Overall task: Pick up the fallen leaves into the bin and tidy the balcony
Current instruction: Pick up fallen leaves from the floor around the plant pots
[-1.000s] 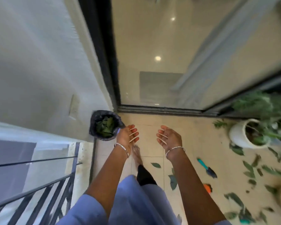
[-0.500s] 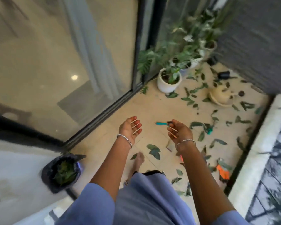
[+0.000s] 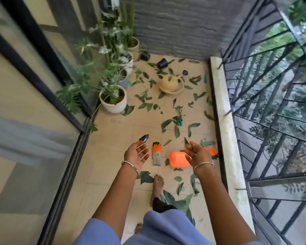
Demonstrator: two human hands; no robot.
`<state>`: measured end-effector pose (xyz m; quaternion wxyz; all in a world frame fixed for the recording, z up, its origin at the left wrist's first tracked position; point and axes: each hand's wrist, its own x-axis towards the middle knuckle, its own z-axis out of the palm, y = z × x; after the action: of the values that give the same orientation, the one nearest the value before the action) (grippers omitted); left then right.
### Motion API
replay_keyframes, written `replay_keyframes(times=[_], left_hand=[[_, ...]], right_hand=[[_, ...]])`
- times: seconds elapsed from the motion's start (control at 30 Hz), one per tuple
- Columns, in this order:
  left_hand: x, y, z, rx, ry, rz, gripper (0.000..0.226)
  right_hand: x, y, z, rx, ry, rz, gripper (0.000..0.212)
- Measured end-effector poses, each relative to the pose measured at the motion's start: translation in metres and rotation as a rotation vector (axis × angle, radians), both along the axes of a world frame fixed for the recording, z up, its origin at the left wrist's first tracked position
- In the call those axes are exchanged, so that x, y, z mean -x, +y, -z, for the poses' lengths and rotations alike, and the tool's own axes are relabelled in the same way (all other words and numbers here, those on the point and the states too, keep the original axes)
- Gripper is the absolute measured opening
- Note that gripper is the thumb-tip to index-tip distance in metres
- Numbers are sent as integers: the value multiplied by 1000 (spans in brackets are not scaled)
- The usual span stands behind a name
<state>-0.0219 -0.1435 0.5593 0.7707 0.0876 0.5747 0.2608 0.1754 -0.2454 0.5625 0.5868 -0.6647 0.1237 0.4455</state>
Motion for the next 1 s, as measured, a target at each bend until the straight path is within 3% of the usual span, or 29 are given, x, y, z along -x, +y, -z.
replay_keyframes(times=[0.23,0.47,1.0], left_hand=[[-76,58,-1,18,23,82,9],[-122,119,-9,16,59,47,14],[-119,257,41,89,104,-125,17]], right_hand=[[-71,43,5,6,62,113,18],[-131,116,1,39,44,56,21],[-144,276,46,113,88,-81,18]])
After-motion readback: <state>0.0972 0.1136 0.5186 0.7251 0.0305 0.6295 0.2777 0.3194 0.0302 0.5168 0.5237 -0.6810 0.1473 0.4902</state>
